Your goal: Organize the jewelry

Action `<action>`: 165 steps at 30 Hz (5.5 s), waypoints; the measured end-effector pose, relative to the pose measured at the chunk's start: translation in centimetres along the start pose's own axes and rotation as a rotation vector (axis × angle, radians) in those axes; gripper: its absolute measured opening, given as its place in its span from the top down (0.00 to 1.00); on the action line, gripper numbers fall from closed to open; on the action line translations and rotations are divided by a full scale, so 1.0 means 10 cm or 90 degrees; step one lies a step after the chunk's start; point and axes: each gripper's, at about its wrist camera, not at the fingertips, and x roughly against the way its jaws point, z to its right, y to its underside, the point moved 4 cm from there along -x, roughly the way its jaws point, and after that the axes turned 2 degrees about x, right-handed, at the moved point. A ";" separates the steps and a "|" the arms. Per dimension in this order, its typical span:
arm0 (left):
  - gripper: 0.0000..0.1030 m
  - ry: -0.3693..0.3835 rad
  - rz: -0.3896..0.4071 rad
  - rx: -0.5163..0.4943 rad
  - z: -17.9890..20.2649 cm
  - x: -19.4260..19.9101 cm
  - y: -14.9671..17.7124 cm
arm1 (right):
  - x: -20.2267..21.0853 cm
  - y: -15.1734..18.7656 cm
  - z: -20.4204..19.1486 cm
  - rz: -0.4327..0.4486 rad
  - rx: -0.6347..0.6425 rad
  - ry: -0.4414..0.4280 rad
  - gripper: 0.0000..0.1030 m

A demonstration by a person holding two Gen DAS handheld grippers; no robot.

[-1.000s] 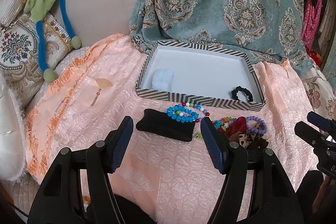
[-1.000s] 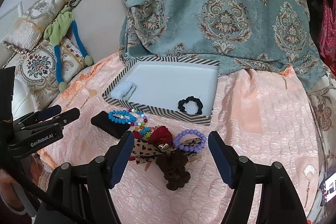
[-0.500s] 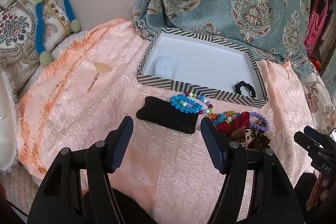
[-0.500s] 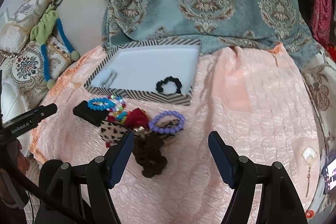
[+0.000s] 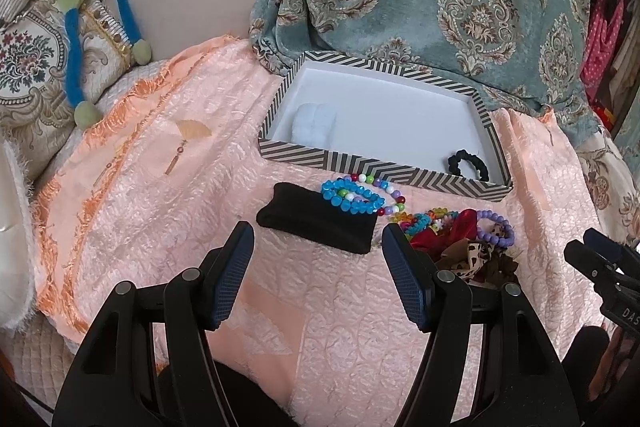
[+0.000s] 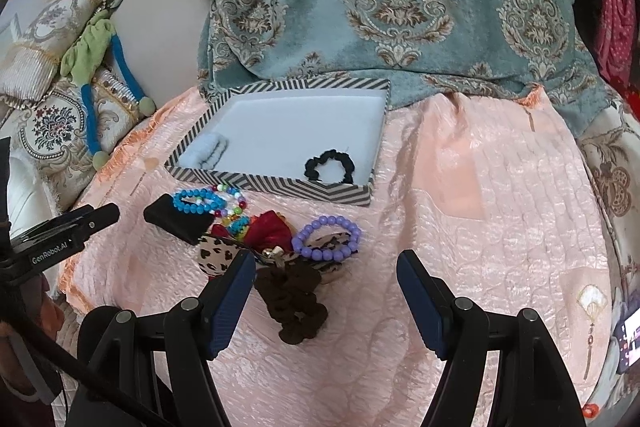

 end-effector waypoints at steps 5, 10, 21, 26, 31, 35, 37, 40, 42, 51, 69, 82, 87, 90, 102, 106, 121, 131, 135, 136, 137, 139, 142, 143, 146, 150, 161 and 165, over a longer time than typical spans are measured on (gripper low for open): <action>0.35 0.016 -0.018 0.019 -0.08 -0.05 0.01 | -0.03 0.01 -0.04 -0.004 0.012 -0.002 0.31; 0.35 0.051 -0.059 0.087 -0.29 -0.18 0.04 | -0.16 0.15 0.01 -0.032 0.002 -0.013 0.31; 0.31 0.101 -0.126 0.202 -0.49 -0.65 0.01 | -0.59 0.39 0.00 -0.080 -0.009 -0.072 0.31; 0.30 0.124 -0.156 0.218 -0.53 -0.93 -0.08 | -0.74 0.37 -0.02 -0.077 0.001 -0.093 0.31; 0.30 0.128 -0.207 0.212 -0.52 -1.24 -0.05 | -0.85 0.34 -0.09 -0.070 0.024 -0.105 0.64; 0.59 0.127 -0.185 0.184 -0.48 -1.25 -0.04 | -0.86 0.37 -0.18 -0.073 0.060 -0.105 0.78; 0.77 0.137 -0.194 0.183 -0.46 -1.25 -0.02 | -0.82 0.38 -0.18 -0.074 0.059 -0.114 0.82; 0.87 0.143 -0.181 0.176 -0.44 -1.13 -0.02 | -0.71 0.36 -0.15 -0.071 0.043 -0.136 0.85; 0.88 0.144 -0.162 0.163 -0.43 -0.98 -0.04 | -0.61 0.35 -0.15 -0.065 0.038 -0.145 0.85; 0.89 0.151 -0.097 0.139 -0.48 -0.38 -0.18 | -0.18 0.33 -0.22 -0.033 0.029 -0.196 0.86; 0.89 0.168 -0.042 0.106 -0.23 -0.05 -0.49 | 0.22 -0.23 -0.43 0.057 0.050 -0.219 0.86; 0.89 0.156 -0.069 0.071 0.14 -0.66 -0.94 | -0.33 -0.92 -0.15 0.078 0.023 -0.154 0.86; 0.89 0.146 -0.082 0.056 0.27 -1.02 -1.12 | -0.75 -1.15 0.02 0.067 0.000 -0.130 0.86; 0.89 0.139 -0.091 0.049 0.32 -1.25 -1.20 | -1.03 -1.24 0.13 0.057 -0.018 -0.120 0.86; 0.87 0.081 -0.115 0.048 0.20 -1.88 -1.15 | -1.80 -1.27 0.39 0.000 -0.043 -0.087 0.86; 0.62 0.090 -0.110 0.043 0.22 -1.86 -1.11 | -1.93 -1.17 0.42 -0.040 -0.054 -0.095 0.79; 0.43 0.070 -0.075 0.010 0.30 -1.31 -0.88 | -1.25 -0.99 0.27 0.015 -0.032 -0.081 0.52; 0.43 0.053 -0.023 -0.016 0.37 -0.76 -0.68 | -0.71 -0.72 -0.08 0.047 0.005 -0.062 0.49; 0.43 0.051 -0.005 -0.017 0.38 -0.55 -0.61 | -0.51 -0.66 -0.15 0.061 0.002 -0.052 0.37; 0.43 0.050 -0.002 -0.018 0.39 -0.50 -0.58 | -0.47 -0.65 -0.16 0.064 0.002 -0.053 0.37; 0.43 0.050 0.000 -0.018 0.39 -0.47 -0.57 | -0.42 -0.63 -0.18 0.065 0.004 -0.053 0.37; 0.43 0.049 0.005 -0.021 0.40 -0.38 -0.51 | -0.36 -0.60 -0.22 0.064 0.006 -0.050 0.37; 0.43 0.045 0.013 -0.026 0.40 -0.28 -0.46 | -0.27 -0.57 -0.26 0.068 0.007 -0.052 0.37; 0.43 0.043 0.017 -0.026 0.40 -0.24 -0.44 | -0.23 -0.55 -0.28 0.070 0.008 -0.052 0.37; 0.43 0.045 0.024 -0.023 0.39 -0.15 -0.40 | -0.14 -0.50 -0.32 0.072 0.014 -0.053 0.37; 0.43 0.042 0.034 -0.024 0.39 -0.02 -0.35 | -0.04 -0.44 -0.37 0.077 0.023 -0.051 0.37; 0.43 0.050 0.025 -0.031 0.43 0.06 -0.19 | 0.05 -0.30 -0.29 0.069 0.022 -0.045 0.36; 0.43 0.064 0.013 -0.025 0.44 0.05 -0.16 | 0.04 -0.25 -0.21 0.063 0.015 -0.041 0.36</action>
